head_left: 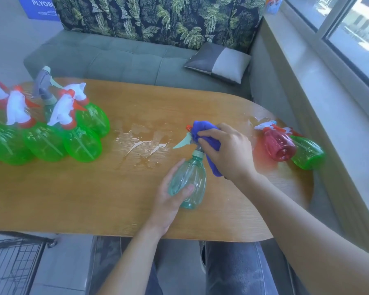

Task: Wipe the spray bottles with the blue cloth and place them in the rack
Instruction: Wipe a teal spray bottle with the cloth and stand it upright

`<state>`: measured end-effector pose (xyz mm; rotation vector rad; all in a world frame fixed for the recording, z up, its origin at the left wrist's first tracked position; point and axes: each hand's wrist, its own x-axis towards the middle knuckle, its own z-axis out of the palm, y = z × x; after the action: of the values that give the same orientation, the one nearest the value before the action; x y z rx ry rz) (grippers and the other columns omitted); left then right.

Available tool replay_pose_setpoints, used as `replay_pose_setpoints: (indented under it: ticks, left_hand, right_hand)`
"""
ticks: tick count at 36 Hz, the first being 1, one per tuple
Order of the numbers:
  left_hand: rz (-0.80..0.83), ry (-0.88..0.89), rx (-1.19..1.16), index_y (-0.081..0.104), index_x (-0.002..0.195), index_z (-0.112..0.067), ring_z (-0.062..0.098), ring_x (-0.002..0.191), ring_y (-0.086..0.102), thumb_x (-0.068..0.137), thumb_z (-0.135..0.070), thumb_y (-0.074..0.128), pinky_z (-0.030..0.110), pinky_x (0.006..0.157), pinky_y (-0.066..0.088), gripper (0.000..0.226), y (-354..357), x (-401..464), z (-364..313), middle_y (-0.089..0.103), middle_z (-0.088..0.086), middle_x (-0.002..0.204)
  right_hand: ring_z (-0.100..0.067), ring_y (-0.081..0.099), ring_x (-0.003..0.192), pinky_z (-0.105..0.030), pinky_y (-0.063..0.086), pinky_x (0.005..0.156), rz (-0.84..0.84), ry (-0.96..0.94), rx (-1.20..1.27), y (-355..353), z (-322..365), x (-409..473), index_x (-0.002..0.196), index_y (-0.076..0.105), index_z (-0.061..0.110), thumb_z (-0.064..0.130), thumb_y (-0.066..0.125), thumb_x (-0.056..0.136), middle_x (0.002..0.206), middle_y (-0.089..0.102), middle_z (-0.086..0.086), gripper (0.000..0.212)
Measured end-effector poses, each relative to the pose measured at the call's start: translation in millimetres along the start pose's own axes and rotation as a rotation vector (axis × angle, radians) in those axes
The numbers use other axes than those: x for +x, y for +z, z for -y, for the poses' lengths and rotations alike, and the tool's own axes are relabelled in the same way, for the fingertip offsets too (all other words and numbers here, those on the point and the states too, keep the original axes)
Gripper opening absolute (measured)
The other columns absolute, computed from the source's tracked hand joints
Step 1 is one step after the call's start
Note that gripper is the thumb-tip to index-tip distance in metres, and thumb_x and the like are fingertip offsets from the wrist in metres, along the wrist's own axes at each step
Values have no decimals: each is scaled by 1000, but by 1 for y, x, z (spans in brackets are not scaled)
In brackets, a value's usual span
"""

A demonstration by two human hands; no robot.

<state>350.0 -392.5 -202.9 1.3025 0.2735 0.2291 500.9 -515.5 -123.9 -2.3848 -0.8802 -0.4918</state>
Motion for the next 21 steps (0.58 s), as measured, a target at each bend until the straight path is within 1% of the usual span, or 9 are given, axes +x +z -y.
replay_pose_setpoints:
  ticks: [2, 7, 10, 12, 14, 16, 18, 19, 21]
  left_hand:
    - [3, 2, 15, 60, 147, -52, 3, 150, 46, 79, -47, 85, 51, 126, 39, 73, 1, 0, 0, 55, -24, 157]
    - [-6, -9, 19, 59, 147, -52, 8, 151, 47, 80, -47, 85, 54, 126, 38, 72, -2, -1, 1, 55, -21, 158]
    - [7, -14, 31, 59, 147, -52, 12, 151, 48, 80, -46, 86, 56, 125, 39, 72, 0, 0, 2, 57, -17, 157]
    - [9, -16, 40, 59, 147, -52, 13, 150, 50, 80, -45, 86, 55, 125, 40, 72, 0, 0, 2, 57, -16, 157]
    - [2, -16, 44, 59, 149, -48, 15, 148, 52, 81, -44, 86, 55, 124, 41, 73, 0, 0, 2, 59, -14, 156]
    - [-12, -12, 47, 59, 150, -43, 11, 145, 55, 80, -44, 85, 50, 123, 43, 75, 0, -1, 3, 62, -15, 152]
    - [-24, -1, 48, 58, 150, -40, 10, 143, 56, 79, -44, 84, 47, 122, 44, 75, -1, 0, 3, 64, -14, 150]
    - [-24, 1, 54, 59, 150, -41, 10, 144, 55, 79, -44, 84, 47, 122, 43, 75, -1, 0, 3, 64, -14, 150]
    - [-17, 3, 63, 59, 149, -46, 11, 147, 53, 80, -45, 84, 47, 123, 43, 73, -1, 0, 3, 60, -15, 154]
  right_hand:
    - [-14, 54, 69, -28, 39, 58, -10, 28, 7, 1, 0, 2, 107, 80, 31, 38, 72, 94, 83, 55, 12, 17]
    - [-14, 60, 73, -24, 39, 58, 84, -144, -5, 4, 14, -5, 107, 80, 33, 37, 76, 93, 90, 63, 9, 15]
    - [-14, 54, 67, -26, 40, 54, 10, -74, 7, 5, 11, -2, 105, 81, 32, 37, 76, 93, 80, 56, 9, 14]
    - [-13, 49, 66, -26, 38, 53, -39, -48, -6, 6, 9, 0, 103, 81, 30, 36, 76, 93, 78, 50, 10, 13]
    - [-14, 54, 70, -26, 39, 54, -27, -102, -23, 9, 13, -3, 104, 81, 31, 36, 76, 93, 82, 51, 12, 13]
    - [-17, 64, 81, -28, 47, 56, 42, -209, -5, 13, 18, -6, 105, 81, 33, 36, 76, 93, 91, 62, 9, 14]
    - [-18, 68, 90, -29, 52, 58, 91, -293, -8, 15, 19, -7, 105, 81, 33, 37, 74, 93, 96, 67, 7, 14]
    - [-19, 69, 91, -29, 52, 57, 92, -295, -15, 14, 18, -5, 105, 81, 33, 37, 73, 93, 95, 67, 7, 14]
    - [-18, 67, 83, -28, 47, 55, 41, -227, -30, 10, 14, 0, 105, 81, 33, 37, 74, 93, 89, 63, 7, 15]
